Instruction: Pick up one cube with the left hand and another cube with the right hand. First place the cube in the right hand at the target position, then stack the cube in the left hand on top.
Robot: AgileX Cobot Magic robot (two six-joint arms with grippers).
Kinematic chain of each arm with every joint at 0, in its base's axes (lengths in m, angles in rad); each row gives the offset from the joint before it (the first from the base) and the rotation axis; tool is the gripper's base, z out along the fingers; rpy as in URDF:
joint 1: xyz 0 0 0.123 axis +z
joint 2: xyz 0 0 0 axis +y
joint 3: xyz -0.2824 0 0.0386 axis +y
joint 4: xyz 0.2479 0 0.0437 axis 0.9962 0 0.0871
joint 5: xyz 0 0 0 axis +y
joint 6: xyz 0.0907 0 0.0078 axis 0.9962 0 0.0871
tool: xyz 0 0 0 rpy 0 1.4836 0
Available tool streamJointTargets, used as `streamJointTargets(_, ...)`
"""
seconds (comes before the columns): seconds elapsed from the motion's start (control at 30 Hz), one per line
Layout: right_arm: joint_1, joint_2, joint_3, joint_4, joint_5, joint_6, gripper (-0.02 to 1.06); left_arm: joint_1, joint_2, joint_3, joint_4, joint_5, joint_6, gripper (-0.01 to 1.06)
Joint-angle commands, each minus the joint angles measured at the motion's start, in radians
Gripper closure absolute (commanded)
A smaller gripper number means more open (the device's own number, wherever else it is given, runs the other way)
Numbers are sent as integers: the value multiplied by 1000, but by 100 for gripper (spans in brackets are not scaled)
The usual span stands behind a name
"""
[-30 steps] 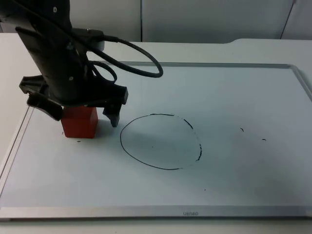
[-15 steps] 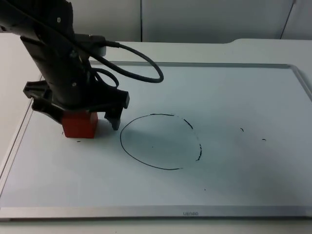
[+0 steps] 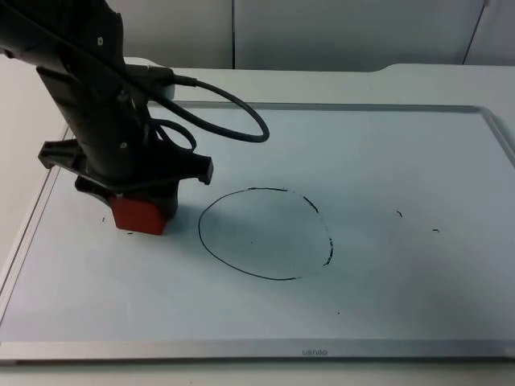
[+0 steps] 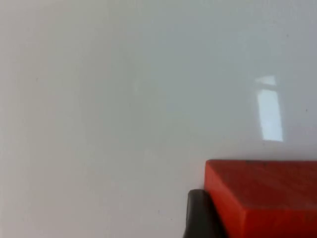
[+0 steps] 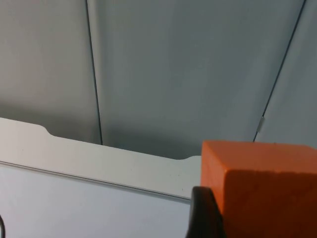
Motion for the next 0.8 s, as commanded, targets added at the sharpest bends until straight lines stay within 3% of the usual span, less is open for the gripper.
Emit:
streamJointTargets(0.0,1,-3,-5,-1,-4,-7,105,1,-20,-3,-1,27,-3,105)
streamJointTargets(0.2,1,24,-5,-1,25,-7,105,1,-120,-3,-1,92,81,105)
streamJointTargets(0.4,1,114,-11,26,45,-31,105,-10,-353,-3,-9,202,195,105)
streamJointTargets(0.53,1,230,-93,221,125,-198,105,-42,-546,-1,-18,292,248,105)
streamJointTargets(0.77,21,416,-200,254,210,-230,105,-135,-730,1,-18,437,261,105)
